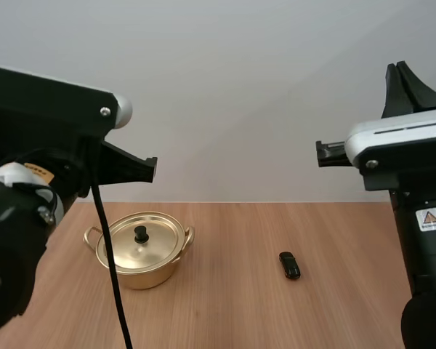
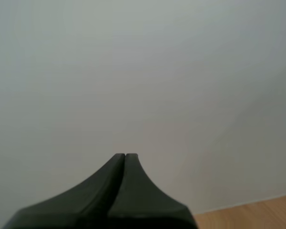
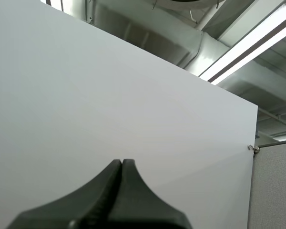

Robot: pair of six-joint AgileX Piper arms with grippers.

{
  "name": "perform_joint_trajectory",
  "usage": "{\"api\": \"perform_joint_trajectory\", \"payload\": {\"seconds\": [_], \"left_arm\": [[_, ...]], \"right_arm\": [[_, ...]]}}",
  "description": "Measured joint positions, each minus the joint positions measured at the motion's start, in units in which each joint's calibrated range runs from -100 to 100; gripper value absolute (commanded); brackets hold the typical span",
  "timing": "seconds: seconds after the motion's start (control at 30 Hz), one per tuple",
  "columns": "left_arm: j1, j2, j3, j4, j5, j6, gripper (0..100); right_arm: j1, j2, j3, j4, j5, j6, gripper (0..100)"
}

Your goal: Open the pot, put the car inside, and close it

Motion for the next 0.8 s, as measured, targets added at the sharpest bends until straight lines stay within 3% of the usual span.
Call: {"api": "perform_joint_trajectory", "payload": {"seconds": [0.1, 0.33, 0.8], "left_arm": [[0.76, 4.9, -3.5, -2.9, 7.6, 2.6, 0], [0.83, 18.1, -11.2, -4.1, 26.2, 3.2, 0], [0.83, 43.7, -19.4, 1.5, 60.2, 4.4, 0]], "right_arm": [[0.0, 0.0, -0.8, 0.8, 8.5, 0.0, 0], [0.0, 0.0, -1.1, 0.5, 27.7, 0.0, 0], [0.0, 0.0, -1.1, 0.3, 64.0, -0.1, 0]]}}
